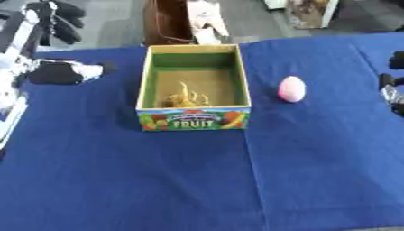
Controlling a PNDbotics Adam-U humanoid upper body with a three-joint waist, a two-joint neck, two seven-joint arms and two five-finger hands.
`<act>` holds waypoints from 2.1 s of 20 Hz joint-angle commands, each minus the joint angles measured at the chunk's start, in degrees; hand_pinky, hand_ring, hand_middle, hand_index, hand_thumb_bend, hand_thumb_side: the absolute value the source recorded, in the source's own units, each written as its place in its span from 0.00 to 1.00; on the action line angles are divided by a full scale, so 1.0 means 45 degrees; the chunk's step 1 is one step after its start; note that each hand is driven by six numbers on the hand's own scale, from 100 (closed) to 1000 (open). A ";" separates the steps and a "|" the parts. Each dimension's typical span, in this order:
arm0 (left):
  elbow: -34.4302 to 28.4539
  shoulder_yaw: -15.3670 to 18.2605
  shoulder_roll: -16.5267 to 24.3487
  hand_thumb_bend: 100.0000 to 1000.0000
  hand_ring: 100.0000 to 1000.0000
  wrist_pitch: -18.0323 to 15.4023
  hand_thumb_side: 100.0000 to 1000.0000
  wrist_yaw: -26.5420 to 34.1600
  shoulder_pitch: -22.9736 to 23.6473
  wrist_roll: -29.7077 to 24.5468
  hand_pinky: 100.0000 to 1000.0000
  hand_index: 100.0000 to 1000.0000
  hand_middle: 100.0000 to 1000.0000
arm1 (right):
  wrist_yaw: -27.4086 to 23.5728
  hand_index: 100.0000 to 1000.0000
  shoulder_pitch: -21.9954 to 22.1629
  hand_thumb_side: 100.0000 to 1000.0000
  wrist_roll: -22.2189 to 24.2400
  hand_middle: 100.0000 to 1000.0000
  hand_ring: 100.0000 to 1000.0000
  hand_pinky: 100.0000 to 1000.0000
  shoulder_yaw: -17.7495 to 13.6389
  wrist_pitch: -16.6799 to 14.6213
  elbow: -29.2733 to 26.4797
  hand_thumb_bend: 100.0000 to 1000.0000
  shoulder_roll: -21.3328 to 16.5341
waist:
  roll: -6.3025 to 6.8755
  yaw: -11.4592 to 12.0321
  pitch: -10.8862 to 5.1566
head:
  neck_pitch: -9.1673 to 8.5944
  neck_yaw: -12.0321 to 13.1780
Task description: Pick up objects on the table and place them in the box.
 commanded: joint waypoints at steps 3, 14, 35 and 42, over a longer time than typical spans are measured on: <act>-0.0460 0.0317 -0.0226 0.78 0.47 -0.0134 0.00 0.0448 0.0240 0.0421 0.52 0.68 0.50 | 0.0781 0.77 -0.1262 0.00 0.0635 0.70 0.76 0.57 0.0599 -0.0480 0.1086 0.17 -0.1262 | -0.0027 0.0207 -0.0244 | 0.0070 -0.0052; -0.0458 0.0305 -0.0835 0.78 0.47 -0.0170 0.00 0.0496 0.0769 0.0373 0.52 0.68 0.50 | 0.3289 0.78 -0.3498 0.10 0.1856 0.70 0.76 0.57 0.1209 -0.1468 0.4769 0.49 -0.0694 | 0.0000 0.0675 -0.0250 | 0.0084 -0.0258; -0.0488 0.0165 -0.1320 0.78 0.47 -0.0190 0.00 0.0484 0.0747 -0.0020 0.52 0.68 0.50 | 0.6546 0.78 -0.5218 0.10 0.0634 0.68 0.75 0.56 0.0414 -0.1750 0.9056 0.50 0.2012 | 0.0215 0.1206 -0.0141 | 0.0101 -0.0759; -0.0510 0.0146 -0.1397 0.78 0.47 -0.0195 0.00 0.0482 0.0715 -0.0089 0.52 0.68 0.50 | 0.7066 0.78 -0.5434 0.11 -0.0001 0.67 0.74 0.55 0.0066 -0.1488 0.9828 0.49 0.2394 | 0.0264 0.1403 -0.0069 | 0.0077 -0.0902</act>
